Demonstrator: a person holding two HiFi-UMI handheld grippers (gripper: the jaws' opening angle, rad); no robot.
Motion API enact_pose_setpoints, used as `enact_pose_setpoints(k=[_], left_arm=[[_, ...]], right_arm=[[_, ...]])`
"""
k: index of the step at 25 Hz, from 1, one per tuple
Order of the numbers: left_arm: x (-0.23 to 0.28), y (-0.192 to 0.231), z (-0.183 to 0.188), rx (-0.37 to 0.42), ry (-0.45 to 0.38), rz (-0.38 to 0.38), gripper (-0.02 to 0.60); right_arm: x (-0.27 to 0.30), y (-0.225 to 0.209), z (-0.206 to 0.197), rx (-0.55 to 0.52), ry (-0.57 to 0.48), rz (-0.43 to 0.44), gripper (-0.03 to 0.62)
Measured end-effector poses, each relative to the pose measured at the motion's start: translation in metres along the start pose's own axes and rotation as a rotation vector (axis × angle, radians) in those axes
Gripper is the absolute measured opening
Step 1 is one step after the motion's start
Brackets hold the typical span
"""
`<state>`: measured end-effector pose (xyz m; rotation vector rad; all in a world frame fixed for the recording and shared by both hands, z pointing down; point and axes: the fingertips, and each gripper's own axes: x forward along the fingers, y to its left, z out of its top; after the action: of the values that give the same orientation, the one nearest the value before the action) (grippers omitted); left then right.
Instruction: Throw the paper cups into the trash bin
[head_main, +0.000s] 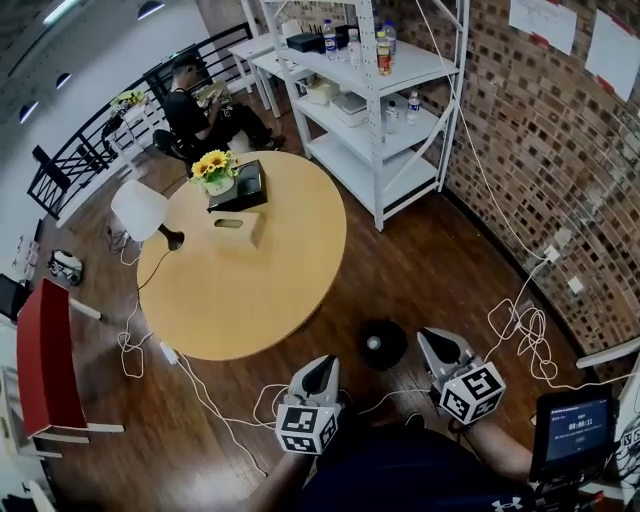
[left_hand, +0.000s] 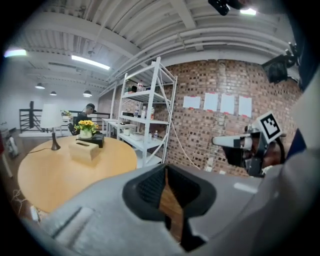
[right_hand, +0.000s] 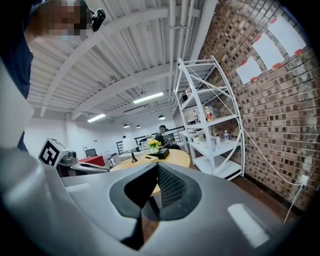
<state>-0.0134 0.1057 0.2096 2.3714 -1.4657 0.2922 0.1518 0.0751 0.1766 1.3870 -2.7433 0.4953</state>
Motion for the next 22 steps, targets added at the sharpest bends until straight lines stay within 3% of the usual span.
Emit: enact_pose_setpoints(k=[3,8,12,17,22], left_arm=[[-0.012,-0.034,-0.017,-0.056,-0.005,0.057,0.017],[-0.023,-0.081,-0.035,-0.044,0.045,0.053,0.014],[-0.027,-0.083,-0.034,-0.079,0.043,0.06,0.012],[-0.027,-0.069,-0.028,-0.049,-0.001,0.021,0.012],[-0.03,-0.061,-0.03,-0.044,0.012,0.001,0.012]], right_arm=[[-0.037,-0.003,-0.017,-0.005,0.021,0.057,0.011],[-0.063,-0.017,-0.045,0.062,0.099,0.085,0.011],[-0.066,-0.012,-0.037,0.044,0.085,0.096,0.011],[-0.057,0.007,-0.045,0.016,0.079,0.081,0.011],[-0.042,0.017,-0.044,0.008,0.088,0.081,0.011]])
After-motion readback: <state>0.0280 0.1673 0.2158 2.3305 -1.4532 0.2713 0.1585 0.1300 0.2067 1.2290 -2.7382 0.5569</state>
